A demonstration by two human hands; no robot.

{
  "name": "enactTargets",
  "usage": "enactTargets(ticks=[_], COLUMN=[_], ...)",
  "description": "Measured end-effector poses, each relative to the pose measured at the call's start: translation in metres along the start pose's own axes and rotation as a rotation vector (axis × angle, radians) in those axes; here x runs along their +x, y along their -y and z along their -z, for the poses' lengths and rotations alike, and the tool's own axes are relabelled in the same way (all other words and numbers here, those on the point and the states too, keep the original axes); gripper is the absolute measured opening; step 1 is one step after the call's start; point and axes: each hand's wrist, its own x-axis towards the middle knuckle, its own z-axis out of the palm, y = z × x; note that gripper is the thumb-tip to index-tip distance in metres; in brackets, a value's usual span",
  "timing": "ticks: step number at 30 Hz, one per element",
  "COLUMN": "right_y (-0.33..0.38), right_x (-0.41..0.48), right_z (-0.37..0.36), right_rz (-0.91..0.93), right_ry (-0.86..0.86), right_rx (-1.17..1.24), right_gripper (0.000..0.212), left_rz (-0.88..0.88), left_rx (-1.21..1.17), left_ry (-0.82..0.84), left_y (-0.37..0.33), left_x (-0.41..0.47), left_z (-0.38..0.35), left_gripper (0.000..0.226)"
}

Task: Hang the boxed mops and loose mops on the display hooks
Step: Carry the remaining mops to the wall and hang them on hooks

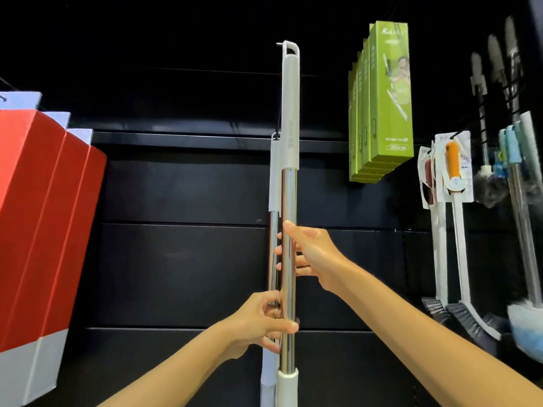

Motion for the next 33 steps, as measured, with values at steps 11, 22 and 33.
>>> enactTargets(ticks=[11,22,33], right_y=[-0.017,-0.027,-0.022], right_x=[0.010,0.014,0.007], right_z=[-0.003,-0.008,-0.010], right_rz=[-0.068,-0.040,-0.001], right_ry=[-0.010,-0.057,-0.073], right_rx=[0.022,0.055,0.030], right_gripper=[0.034,0.023,0.024], left_rz=[0.025,0.004,-0.050], left_rx=[0.006,0.000,-0.001], left_ry=[-0.016,0.019,0.017], left_y=[0.017,0.024,0.026], left_x=[0.013,0.013,0.007], left_z=[0.000,0.002,0.002], left_gripper=[0.036,0.036,0.033])
